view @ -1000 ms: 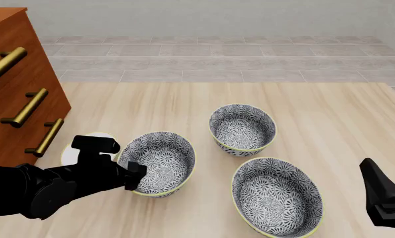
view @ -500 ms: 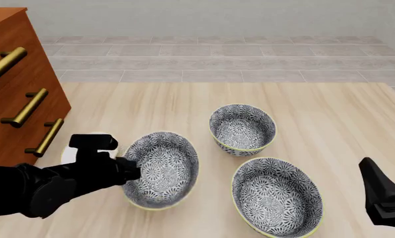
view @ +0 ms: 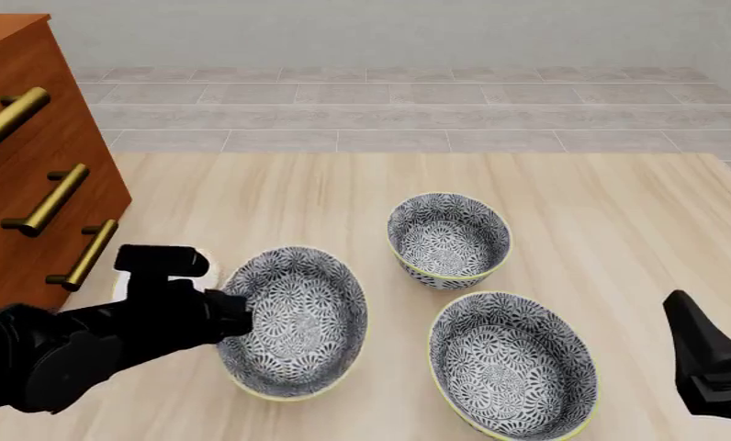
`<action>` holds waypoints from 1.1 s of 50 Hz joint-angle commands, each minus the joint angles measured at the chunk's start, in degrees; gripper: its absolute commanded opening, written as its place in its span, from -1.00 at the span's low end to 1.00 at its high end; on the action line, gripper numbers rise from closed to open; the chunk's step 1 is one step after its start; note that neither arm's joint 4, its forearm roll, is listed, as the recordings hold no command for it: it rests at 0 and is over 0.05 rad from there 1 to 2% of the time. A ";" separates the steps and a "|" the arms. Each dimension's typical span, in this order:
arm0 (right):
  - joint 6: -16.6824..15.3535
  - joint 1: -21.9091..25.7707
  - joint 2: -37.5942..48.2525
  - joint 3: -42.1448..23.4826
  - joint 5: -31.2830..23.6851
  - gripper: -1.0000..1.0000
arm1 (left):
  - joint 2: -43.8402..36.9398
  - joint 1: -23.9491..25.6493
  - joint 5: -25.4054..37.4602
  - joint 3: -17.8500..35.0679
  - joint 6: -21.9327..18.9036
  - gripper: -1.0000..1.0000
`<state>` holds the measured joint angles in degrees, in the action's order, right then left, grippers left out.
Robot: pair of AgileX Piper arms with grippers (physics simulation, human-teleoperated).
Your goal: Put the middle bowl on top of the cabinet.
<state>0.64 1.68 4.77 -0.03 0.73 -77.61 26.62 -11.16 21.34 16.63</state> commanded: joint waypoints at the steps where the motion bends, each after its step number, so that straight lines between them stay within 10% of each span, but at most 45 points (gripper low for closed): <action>1: 0.02 0.01 0.39 0.00 0.43 1.00 | 4.80 1.03 2.84 -0.22 0.36 -1.00; 55: -0.10 0.06 -1.69 -0.01 -1.53 1.00 | 22.54 -0.54 18.36 5.58 -0.13 -1.00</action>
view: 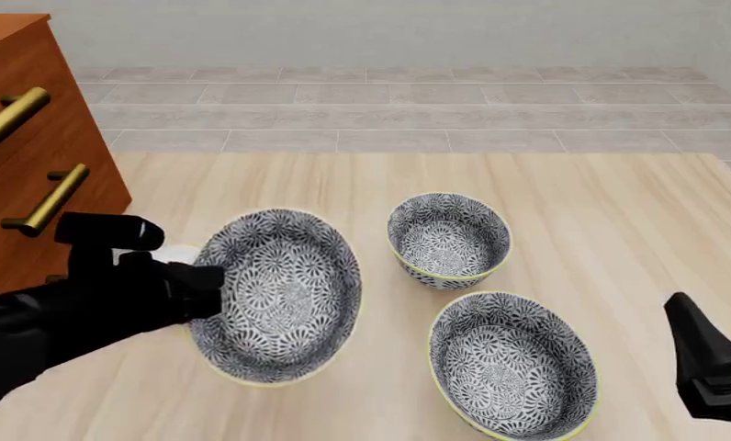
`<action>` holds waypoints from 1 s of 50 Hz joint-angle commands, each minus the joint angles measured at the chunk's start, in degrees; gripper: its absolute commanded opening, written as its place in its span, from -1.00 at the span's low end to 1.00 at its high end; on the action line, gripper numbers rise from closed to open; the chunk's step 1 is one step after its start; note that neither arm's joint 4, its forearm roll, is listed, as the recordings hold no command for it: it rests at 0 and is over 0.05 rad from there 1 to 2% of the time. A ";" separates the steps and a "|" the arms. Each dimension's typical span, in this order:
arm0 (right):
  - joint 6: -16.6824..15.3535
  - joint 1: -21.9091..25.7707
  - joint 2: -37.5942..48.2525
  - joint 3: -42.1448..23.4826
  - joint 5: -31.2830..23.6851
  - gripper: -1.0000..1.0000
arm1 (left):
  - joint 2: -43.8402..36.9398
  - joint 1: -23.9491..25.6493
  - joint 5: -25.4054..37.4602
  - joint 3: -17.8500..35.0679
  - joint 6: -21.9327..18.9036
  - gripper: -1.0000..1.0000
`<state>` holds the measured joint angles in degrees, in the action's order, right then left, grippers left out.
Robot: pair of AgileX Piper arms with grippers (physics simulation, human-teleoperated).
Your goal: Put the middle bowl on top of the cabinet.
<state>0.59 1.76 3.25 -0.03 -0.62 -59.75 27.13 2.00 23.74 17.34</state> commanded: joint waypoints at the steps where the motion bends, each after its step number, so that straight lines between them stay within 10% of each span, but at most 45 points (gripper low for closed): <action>1: -0.10 0.00 -0.30 0.00 -0.29 1.00 | 4.65 -1.39 5.67 3.55 -0.95 -1.00; 50: -0.09 -0.39 -0.63 0.03 -0.34 1.00 | 9.90 -11.67 18.89 22.31 -6.98 -1.00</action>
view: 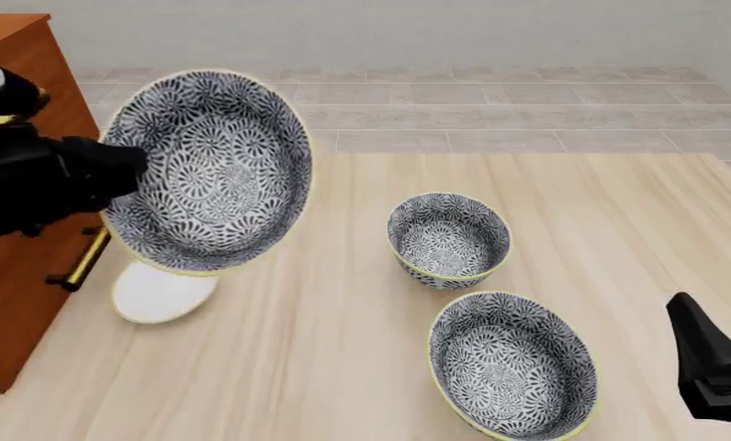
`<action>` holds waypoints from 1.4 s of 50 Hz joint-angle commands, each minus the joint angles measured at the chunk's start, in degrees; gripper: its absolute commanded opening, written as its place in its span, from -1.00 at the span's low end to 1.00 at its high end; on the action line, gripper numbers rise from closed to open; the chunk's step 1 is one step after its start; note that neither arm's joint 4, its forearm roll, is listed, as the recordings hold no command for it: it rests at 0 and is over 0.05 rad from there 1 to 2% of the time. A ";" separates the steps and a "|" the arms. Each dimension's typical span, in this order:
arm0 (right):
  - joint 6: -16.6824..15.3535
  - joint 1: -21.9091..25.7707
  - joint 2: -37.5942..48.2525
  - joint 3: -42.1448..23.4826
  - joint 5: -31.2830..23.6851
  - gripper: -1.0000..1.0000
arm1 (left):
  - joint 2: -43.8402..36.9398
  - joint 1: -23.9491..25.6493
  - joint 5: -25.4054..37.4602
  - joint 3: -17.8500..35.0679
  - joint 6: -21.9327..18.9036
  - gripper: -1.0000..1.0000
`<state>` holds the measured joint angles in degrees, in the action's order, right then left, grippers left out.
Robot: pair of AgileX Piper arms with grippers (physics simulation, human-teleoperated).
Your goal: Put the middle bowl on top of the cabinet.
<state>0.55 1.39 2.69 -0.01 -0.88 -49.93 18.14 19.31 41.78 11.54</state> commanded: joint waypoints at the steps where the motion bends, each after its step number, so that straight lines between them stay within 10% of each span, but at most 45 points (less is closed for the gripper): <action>1: 0.01 -0.08 -0.10 0.00 -0.13 1.00 | -0.01 -2.85 1.75 4.62 -1.13 -1.00; 70: 0.18 -0.41 1.66 -0.05 1.44 1.00 | -2.18 -13.48 7.87 22.00 -0.20 -1.00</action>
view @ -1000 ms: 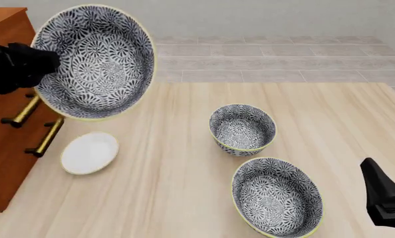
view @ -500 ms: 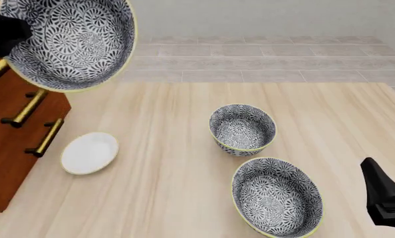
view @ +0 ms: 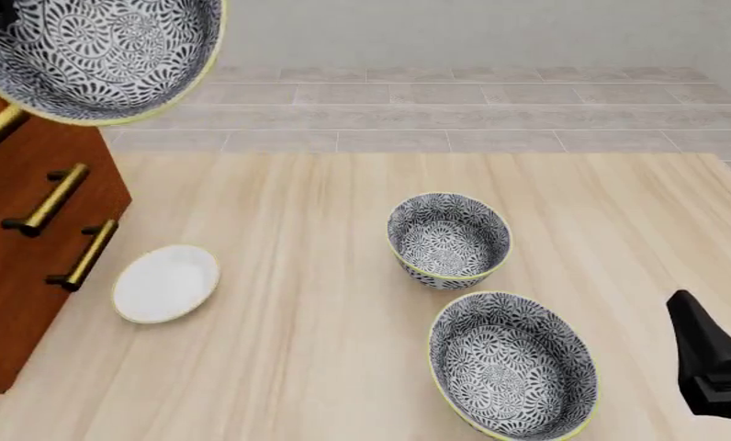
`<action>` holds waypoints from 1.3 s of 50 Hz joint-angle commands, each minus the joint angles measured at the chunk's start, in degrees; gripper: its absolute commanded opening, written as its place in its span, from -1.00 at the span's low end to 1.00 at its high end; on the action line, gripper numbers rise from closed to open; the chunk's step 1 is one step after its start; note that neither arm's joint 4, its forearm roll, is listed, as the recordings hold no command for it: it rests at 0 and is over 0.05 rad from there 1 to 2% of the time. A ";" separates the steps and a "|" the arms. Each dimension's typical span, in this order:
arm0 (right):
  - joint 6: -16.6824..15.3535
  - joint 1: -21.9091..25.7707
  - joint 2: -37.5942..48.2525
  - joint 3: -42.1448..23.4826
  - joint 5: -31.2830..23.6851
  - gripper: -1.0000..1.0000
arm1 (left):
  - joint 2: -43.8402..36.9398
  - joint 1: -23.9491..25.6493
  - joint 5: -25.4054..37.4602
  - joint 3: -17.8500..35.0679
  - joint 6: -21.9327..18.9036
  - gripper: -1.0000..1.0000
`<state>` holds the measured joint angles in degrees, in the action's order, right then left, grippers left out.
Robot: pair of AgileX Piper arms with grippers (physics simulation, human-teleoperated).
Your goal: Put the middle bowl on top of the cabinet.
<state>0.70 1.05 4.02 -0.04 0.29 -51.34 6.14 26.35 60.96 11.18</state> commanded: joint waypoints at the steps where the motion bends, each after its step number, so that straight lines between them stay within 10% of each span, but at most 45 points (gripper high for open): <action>1: 0.02 -0.06 0.29 0.04 0.33 1.00 | -0.88 -1.90 1.19 3.42 0.20 -1.00; 65: 0.45 0.43 -1.16 0.03 -0.70 1.00 | -8.66 -14.66 10.29 18.79 6.92 -1.00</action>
<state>1.04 1.51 2.86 -0.02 -0.37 -59.14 -6.93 36.33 77.68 17.25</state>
